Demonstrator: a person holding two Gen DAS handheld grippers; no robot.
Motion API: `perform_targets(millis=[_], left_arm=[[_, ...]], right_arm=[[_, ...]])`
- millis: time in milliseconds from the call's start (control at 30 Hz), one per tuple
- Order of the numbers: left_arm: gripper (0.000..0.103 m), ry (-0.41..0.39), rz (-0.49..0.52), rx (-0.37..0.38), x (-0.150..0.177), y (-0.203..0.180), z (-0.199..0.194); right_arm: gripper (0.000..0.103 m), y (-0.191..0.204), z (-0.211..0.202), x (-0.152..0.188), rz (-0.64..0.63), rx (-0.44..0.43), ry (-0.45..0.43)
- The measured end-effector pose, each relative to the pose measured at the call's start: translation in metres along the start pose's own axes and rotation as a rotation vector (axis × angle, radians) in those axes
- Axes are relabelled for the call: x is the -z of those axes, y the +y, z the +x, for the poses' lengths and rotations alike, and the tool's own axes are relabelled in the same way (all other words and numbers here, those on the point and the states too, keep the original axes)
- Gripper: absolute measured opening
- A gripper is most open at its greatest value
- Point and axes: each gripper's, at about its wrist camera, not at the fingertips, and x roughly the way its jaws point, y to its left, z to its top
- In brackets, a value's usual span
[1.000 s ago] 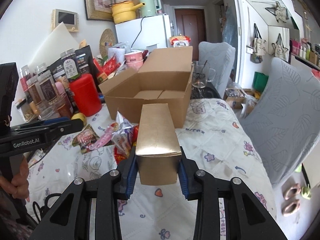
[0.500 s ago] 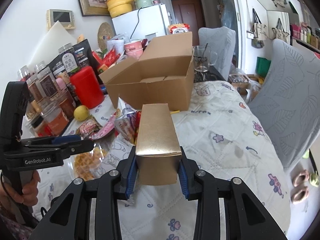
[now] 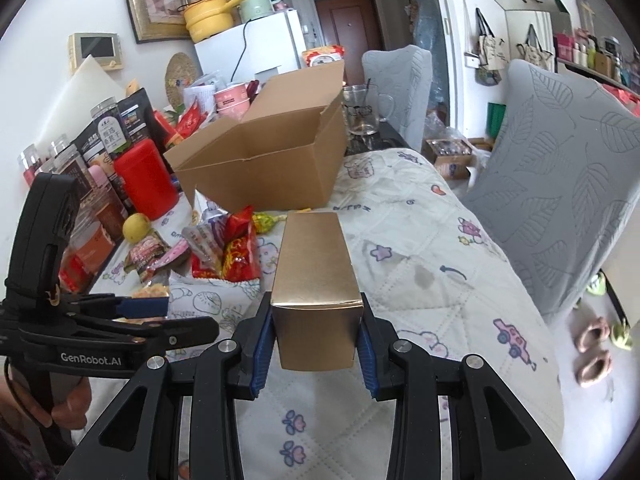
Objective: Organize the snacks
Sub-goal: 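Lift the bread bag with the left tool while the right tool lifts the gold box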
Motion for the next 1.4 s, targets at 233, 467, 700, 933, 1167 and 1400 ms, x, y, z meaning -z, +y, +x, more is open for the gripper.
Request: perform_targets(millis=[233,467,700,933,1167,1400], left_arm=[[0.079,0.009,0.014,-0.051,0.001,-0.012,0.018],[0.067,-0.034,0.037,-0.109,0.000,-0.017,0.025],[0.054,-0.050,0.040,-0.115,0.002,-0.015,0.018],[0.054,-0.121,0.047,-0.080,-0.002,-0.014,-0.010],[0.053,-0.201,0.040,-0.058,-0.016,-0.002,-0.042],[0.053,-0.280,0.030,-0.053,-0.041,0.009,-0.060]], right_arm=[[0.036,-0.022,0.000,0.013,0.014,0.001,0.024],[0.036,-0.031,0.000,0.019,0.031,-0.011,0.023],[0.036,-0.030,0.001,0.020,0.048,-0.041,0.019],[0.036,-0.018,-0.005,0.012,0.023,-0.056,-0.008],[0.036,-0.005,-0.012,-0.007,-0.005,-0.082,-0.054],[0.036,0.013,-0.013,-0.036,-0.051,-0.111,-0.116]])
